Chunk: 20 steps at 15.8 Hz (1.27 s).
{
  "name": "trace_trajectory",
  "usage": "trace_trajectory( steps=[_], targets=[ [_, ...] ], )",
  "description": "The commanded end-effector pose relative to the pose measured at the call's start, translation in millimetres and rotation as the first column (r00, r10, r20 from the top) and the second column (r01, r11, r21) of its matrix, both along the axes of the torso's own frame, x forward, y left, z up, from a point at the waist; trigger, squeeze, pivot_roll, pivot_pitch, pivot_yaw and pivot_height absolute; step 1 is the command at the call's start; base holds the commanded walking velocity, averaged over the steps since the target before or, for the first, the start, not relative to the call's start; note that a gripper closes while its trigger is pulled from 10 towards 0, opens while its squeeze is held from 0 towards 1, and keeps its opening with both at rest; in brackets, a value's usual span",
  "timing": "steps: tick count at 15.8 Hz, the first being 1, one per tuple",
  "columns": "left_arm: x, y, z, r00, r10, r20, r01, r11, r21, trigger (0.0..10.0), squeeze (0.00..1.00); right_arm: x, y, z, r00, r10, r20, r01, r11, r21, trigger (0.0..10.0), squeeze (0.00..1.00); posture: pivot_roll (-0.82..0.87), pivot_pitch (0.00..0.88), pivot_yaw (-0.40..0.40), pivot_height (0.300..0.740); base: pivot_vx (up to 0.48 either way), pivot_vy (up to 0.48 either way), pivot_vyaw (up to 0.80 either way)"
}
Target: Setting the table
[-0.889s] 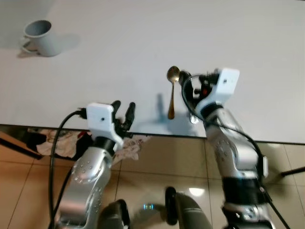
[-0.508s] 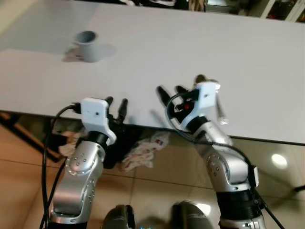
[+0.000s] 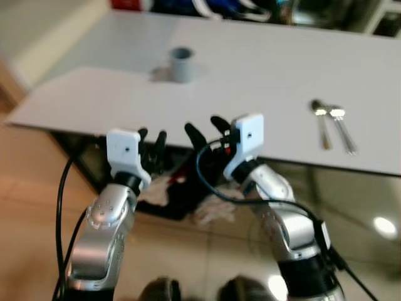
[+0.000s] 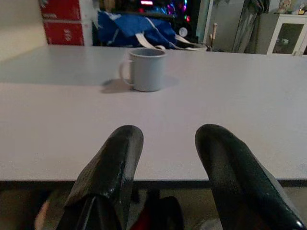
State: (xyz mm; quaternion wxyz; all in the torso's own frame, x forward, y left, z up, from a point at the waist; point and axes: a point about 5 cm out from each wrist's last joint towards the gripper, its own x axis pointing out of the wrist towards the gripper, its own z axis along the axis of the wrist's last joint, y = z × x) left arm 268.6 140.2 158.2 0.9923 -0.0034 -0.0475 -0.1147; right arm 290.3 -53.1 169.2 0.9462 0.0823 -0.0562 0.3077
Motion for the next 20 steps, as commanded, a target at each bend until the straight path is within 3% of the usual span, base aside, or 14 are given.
trace_trajectory(
  steps=[1, 10, 20],
  targets=[
    [-0.4, -6.4, -3.8, 1.000, -0.029, -0.011, 0.029, 1.000, 0.003, 10.0, 0.00, 0.2, -7.7, -12.7, 0.999, -0.023, -0.037, 0.022, 1.000, -0.017, 10.0, 0.00, -0.10, 0.093, 0.009, 0.740, 0.000, 0.480, 0.00],
    [-9.1, -4.2, -30.0, 0.996, -0.020, -0.087, 0.022, 1.000, 0.013, 10.0, 0.00, 0.1, -8.3, -31.0, 0.996, 0.031, -0.083, -0.034, 0.999, -0.039, 10.0, 0.00, -0.08, 0.095, 0.008, 0.740, 0.000, 0.480, 0.00],
    [-14.7, -4.6, -38.9, 0.994, -0.017, -0.111, 0.018, 1.000, 0.010, 10.0, 0.00, 0.3, -7.6, -32.0, 0.996, 0.035, -0.082, -0.039, 0.998, -0.046, 10.0, 0.00, -0.07, 0.111, 0.009, 0.740, 0.000, 0.480, 0.00]
  ],
)
